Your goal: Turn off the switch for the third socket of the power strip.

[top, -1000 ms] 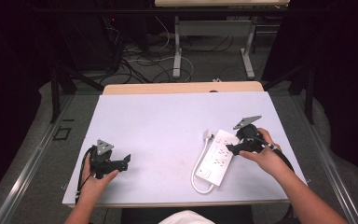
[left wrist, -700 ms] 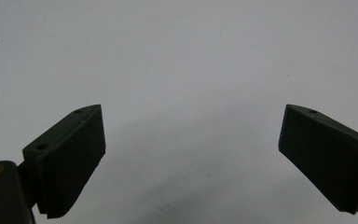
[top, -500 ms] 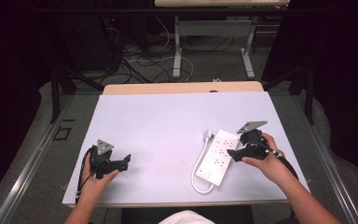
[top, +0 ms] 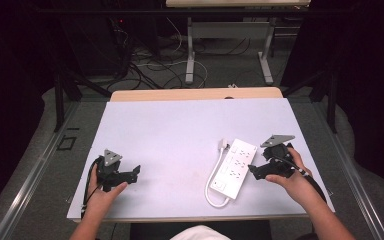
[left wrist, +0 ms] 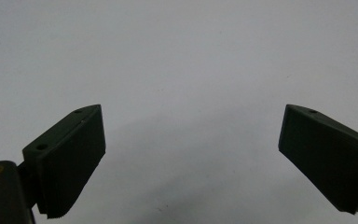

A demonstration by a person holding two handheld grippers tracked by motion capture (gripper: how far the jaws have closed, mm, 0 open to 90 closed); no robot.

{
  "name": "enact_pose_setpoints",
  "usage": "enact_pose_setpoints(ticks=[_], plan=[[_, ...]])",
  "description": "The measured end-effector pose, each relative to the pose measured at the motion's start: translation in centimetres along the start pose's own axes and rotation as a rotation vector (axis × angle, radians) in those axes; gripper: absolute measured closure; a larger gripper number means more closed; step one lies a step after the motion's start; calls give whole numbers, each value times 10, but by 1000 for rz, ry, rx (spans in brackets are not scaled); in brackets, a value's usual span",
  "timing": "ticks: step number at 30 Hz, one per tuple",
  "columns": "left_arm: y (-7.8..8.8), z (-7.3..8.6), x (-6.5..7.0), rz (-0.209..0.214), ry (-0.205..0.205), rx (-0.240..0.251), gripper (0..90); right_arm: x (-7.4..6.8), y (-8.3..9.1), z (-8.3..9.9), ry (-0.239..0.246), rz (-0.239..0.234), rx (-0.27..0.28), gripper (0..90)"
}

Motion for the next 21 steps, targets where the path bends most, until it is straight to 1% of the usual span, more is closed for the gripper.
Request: enact_pose_setpoints(ticks=[1,2,4,5,6,8,9,10,11,12,15,16,17,18,21], plan=[[0,0,0,2,3,0,70,1,1,1,6,4,4,0],[0,0,0,6,4,-3,70,2,1,2,-5,7,6,0],[0,0,0,6,2,-6,69,4,1,5,-9,15,4,0],[0,0,0,-1,1,-1,69,4,1,6,-17,14,5,0],[0,0,0,1,4,1,68,5,1,8,-18,23,3,0],[0,0,0,0,6,2,62,7,0,11,-28,22,2,0],[1,0,-1,3,-2,-10,58,8,0,13,-32,24,4,0],[0,0,-1,0,2,0,53,9,0,14,-37,23,7,0],[0,0,-1,1,3,-3,52,10,-1,16,-44,13,8,0],[0,0,0,3,5,-5,48,11,-2,18,-63,18,9,0],[-1,0,0,2,11,1,38,15,-4,22,-74,22,7,0],[-1,0,0,2,10,1,34,16,-5,24,-83,30,4,0],[0,0,0,6,10,-5,29,18,-5,25,-78,33,5,0],[0,0,0,8,16,-3,26,19,-5,27,-90,37,5,0],[-1,0,0,8,17,2,16,23,-5,30,-89,62,8,0]])
Point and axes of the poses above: each handheld gripper's, and its own axes: y roughly backward along the jaws, z roughly out of its underside, x roughly to its right, the point moved 5 cm from there along -y, roughly forward along the jaws, and after that the axes turned 2 degrees about -x, right-handed, at the moved point
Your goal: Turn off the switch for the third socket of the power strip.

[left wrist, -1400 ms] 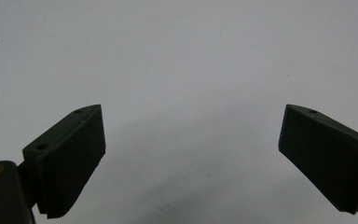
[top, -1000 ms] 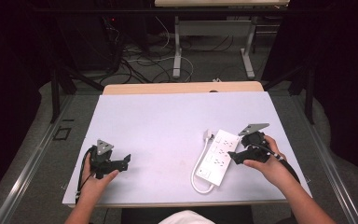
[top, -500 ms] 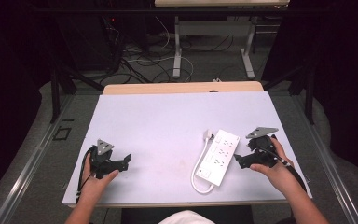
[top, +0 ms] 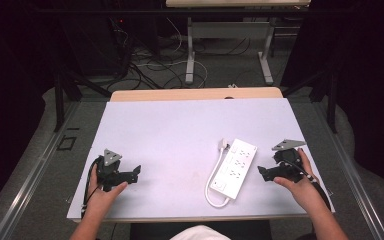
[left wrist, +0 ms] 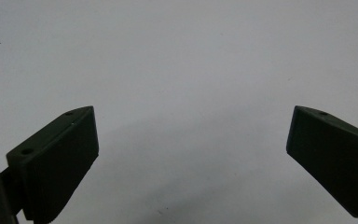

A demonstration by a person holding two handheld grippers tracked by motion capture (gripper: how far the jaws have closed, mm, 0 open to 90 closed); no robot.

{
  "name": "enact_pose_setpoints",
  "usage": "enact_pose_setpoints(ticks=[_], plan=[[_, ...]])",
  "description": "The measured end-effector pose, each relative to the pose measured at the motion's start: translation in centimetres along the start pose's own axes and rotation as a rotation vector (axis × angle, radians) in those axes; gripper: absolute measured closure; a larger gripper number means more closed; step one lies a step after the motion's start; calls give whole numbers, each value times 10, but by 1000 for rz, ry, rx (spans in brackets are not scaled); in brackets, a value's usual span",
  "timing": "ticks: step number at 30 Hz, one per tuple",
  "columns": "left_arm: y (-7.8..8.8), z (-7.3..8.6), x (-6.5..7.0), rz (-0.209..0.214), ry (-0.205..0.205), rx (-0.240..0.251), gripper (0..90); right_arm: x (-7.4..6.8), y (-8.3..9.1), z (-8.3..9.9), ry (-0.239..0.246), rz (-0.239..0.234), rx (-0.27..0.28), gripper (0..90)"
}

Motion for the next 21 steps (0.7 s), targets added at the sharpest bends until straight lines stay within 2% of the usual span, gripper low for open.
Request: enact_pose_setpoints(ticks=[8,9,10,15,20,21], plan=[[-1,1,0,2,7,2,4,8,-4,10,-30,17,-1,0],[0,1,-1,5,-2,-7,3,9,-5,11,-32,16,-2,0],[-2,1,-1,0,5,7,3,10,-5,12,-39,19,-1,0],[-2,1,-2,2,16,8,3,19,-8,18,-85,41,2,0],[-3,2,-2,4,19,11,3,26,-10,23,-149,37,21,0],[-3,2,-3,4,21,12,3,28,-10,24,-147,32,25,0]])
Point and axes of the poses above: each handheld gripper's, and its own axes: y roughly backward along the jaws, z roughly out of its underside, x roughly to its right, the point moved 5 cm from there along -y, roughly forward along the jaws, and after that the axes turned 2 degrees about -x, right-handed, at the moved point
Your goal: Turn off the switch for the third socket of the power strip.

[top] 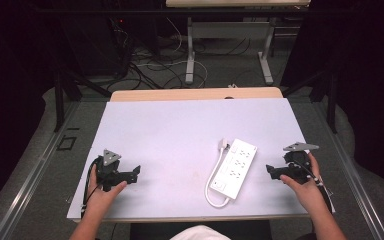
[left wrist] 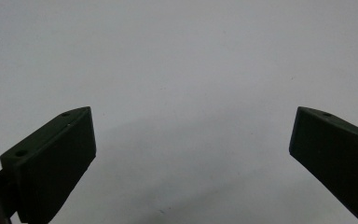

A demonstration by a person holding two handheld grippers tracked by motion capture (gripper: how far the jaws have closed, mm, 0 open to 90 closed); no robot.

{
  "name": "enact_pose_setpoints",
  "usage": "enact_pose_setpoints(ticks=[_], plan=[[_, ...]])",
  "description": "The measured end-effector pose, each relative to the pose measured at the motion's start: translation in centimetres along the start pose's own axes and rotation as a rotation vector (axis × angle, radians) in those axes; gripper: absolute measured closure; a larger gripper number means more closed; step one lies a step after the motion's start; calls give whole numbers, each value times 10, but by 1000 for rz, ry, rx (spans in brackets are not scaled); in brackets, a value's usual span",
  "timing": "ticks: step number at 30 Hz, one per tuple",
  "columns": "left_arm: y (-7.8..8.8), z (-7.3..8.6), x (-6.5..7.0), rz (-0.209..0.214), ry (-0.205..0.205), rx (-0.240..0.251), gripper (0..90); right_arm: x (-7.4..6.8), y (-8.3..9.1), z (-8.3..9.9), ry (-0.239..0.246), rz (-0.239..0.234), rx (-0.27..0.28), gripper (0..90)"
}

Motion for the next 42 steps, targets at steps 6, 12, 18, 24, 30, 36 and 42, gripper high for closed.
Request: enact_pose_setpoints(ticks=[6,12,18,24,30,36,42], plan=[[1,1,-1,3,-2,-8,3,7,-4,6,-38,22,-5,0],[1,2,-2,10,9,-5,3,13,-8,11,-57,41,2,0],[1,2,-4,8,11,-14,3,18,-11,15,-79,59,16,0],[0,3,-4,9,18,-13,3,22,-14,18,-92,58,14,0],[0,3,-5,9,20,-16,3,21,-17,20,-94,61,7,0],[0,3,-7,8,22,-21,3,19,-21,21,-98,55,5,0],[-1,4,-8,7,24,-23,3,17,-23,20,-100,54,3,0]])
Point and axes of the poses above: each handheld gripper's, and its own axes: y roughly backward along the jaws, z roughly out of its underside, x roughly to its right, the point moved 5 cm from there along -y, roughly forward along the jaws, and after that the axes turned 2 degrees about -x, right-handed, at the moved point
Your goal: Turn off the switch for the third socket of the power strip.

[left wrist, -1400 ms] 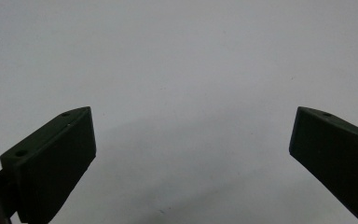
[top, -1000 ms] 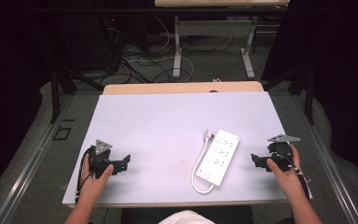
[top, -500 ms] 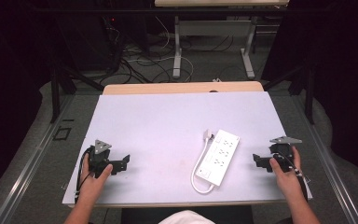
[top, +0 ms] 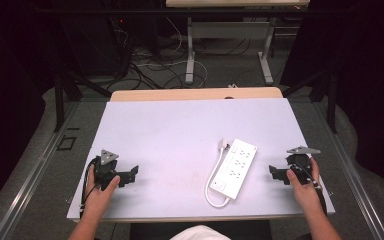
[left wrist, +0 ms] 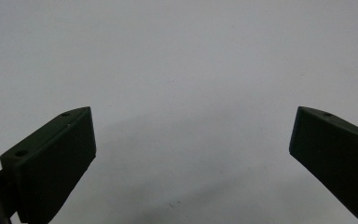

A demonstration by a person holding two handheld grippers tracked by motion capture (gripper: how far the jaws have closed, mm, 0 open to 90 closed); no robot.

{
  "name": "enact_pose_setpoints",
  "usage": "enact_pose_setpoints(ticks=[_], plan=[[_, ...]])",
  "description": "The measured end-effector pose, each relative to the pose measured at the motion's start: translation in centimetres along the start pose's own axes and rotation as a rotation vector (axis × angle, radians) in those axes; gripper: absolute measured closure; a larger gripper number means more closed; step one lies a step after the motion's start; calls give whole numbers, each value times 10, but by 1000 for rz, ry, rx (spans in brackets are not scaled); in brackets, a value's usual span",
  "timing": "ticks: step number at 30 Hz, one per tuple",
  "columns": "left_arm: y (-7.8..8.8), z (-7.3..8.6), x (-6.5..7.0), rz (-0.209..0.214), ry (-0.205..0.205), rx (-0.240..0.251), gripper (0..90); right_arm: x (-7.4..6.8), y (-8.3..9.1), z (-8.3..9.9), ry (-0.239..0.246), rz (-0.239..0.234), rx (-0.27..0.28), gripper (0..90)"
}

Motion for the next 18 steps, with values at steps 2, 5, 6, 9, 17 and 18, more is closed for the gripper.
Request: enact_pose_setpoints(ticks=[2,5,6,9,17,18], plan=[[0,0,0,0,0,0,3,0,0,0,3,-2,-1,0],[0,0,0,0,-3,-3,3,1,0,1,5,-3,-1,0],[0,0,0,1,-3,-1,3,2,0,1,9,-1,-2,0],[0,0,-1,0,-5,-4,3,1,-1,2,2,-5,-8,0],[1,0,-1,1,-10,-8,3,1,-1,2,6,-10,-5,0],[1,0,-1,1,-6,-3,3,1,-2,2,7,-9,-5,0]])
Point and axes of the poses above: each handheld gripper's, and its own axes: y roughly backward along the jaws, z roughly out of its underside, x roughly to its right, the point moved 5 cm from there along -y, roughly forward along the jaws, and after that the axes turned 2 degrees about -x, right-handed, at the moved point
